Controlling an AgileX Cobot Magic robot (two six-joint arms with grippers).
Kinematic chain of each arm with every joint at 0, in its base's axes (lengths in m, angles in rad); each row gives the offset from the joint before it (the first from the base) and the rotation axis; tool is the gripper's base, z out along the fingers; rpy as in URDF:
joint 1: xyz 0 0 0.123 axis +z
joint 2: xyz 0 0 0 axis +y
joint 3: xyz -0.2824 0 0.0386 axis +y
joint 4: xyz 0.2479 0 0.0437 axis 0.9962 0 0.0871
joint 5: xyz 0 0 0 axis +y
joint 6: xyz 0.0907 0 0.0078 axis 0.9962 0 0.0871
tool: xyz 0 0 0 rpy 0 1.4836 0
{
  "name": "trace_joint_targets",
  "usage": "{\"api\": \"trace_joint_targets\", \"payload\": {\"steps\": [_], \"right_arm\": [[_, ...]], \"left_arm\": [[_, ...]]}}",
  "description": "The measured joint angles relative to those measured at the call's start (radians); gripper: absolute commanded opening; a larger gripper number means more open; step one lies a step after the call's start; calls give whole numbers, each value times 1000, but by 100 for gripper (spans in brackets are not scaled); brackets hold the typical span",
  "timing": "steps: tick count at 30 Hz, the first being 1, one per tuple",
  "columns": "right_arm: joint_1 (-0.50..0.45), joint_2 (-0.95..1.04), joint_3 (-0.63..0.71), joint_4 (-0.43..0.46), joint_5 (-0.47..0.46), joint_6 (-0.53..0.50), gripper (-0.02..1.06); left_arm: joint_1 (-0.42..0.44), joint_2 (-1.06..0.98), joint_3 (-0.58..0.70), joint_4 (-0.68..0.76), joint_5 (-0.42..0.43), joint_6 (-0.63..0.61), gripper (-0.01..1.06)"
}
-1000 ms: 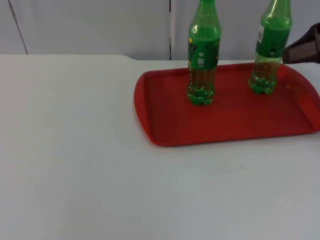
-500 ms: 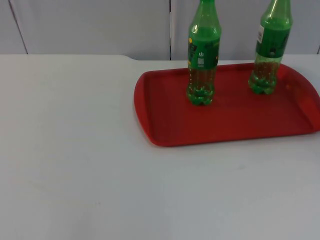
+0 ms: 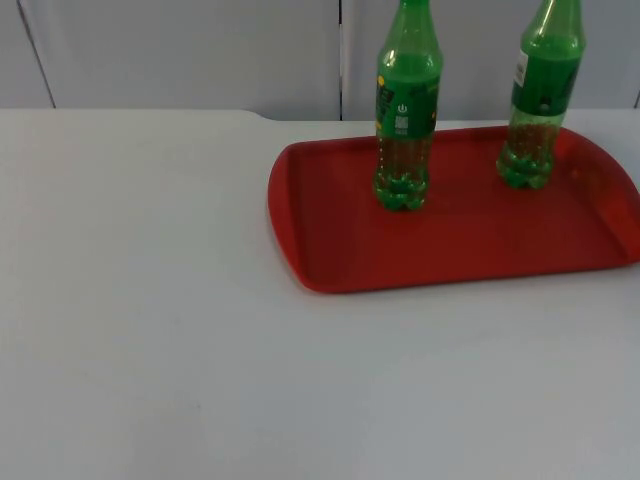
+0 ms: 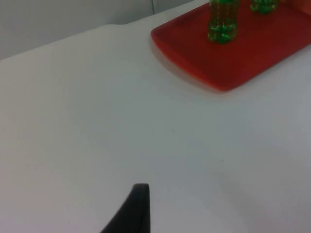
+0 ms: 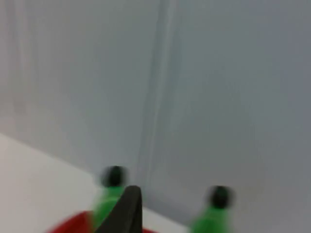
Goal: Place the bottle upright on the tray.
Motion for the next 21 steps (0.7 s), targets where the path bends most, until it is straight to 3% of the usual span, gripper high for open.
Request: {"api": "trace_joint_targets", "payload": {"steps": [3,4,9,13,16,19,20,21], "right_arm": [[0,0,0,0,191,-61,105],[0,0,0,0,191,-61,105],[0,2,66,0,523,-87,105],[0,6,130,10,604,-90,105],[0,8,167,80,614,-89,105],[0,10,223,268,615,-142,105],[0,10,223,268,615,-142,105],[0,10,236,343,617,-187,105]], "left_arm": [[0,0,0,0,0,0,105],[0,0,0,0,0,0,105],[0,0,0,0,0,0,105],[0,0,0,0,0,0,105],[0,0,0,0,0,0,105],[0,0,0,0,0,0,105],[0,0,0,0,0,0,105],[0,0,0,0,0,0,105]]}}
